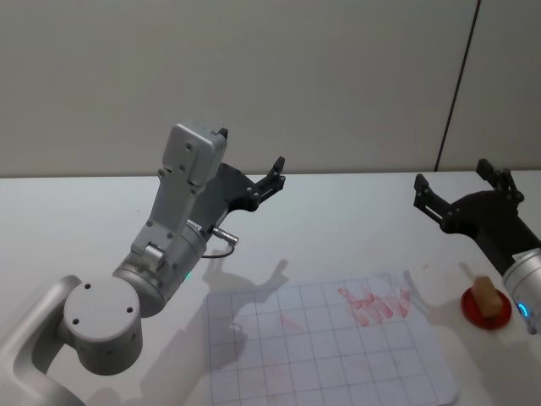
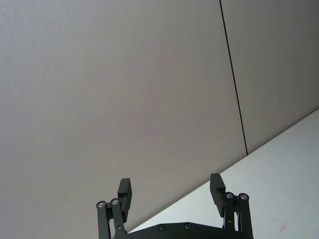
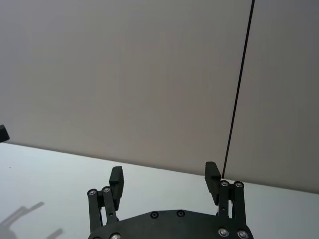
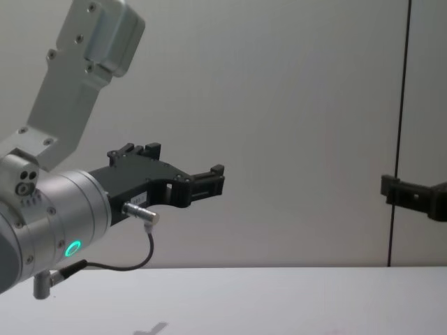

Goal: Use the one hand to pick up the stamp and affix it onto the A4 paper.

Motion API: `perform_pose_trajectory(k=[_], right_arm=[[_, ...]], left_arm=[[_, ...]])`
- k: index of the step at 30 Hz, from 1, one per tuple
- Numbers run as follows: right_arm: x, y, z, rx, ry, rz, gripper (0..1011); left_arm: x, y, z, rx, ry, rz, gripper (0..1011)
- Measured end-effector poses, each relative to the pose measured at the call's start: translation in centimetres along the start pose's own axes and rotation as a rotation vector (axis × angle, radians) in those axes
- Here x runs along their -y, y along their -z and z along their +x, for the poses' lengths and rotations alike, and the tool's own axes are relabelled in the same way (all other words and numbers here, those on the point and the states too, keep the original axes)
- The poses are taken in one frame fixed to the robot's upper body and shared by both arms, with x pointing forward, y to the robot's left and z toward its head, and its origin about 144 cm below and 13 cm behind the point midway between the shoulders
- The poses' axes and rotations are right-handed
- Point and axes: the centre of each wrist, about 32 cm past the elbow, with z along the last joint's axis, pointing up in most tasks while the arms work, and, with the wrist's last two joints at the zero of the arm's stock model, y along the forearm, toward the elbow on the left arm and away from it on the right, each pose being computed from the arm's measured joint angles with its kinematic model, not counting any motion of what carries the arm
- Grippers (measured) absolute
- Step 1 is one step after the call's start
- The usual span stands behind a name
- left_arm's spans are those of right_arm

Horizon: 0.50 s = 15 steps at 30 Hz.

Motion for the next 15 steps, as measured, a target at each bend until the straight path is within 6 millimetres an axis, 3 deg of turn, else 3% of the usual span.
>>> perform_pose_trajectory(k=[15], right_arm=[[1.1, -0.8, -1.0, -0.005, 0.116, -0.182, 1001]], left_arm=[[0.0, 0.0, 0.0, 0.0, 0.0, 0.0, 1001]])
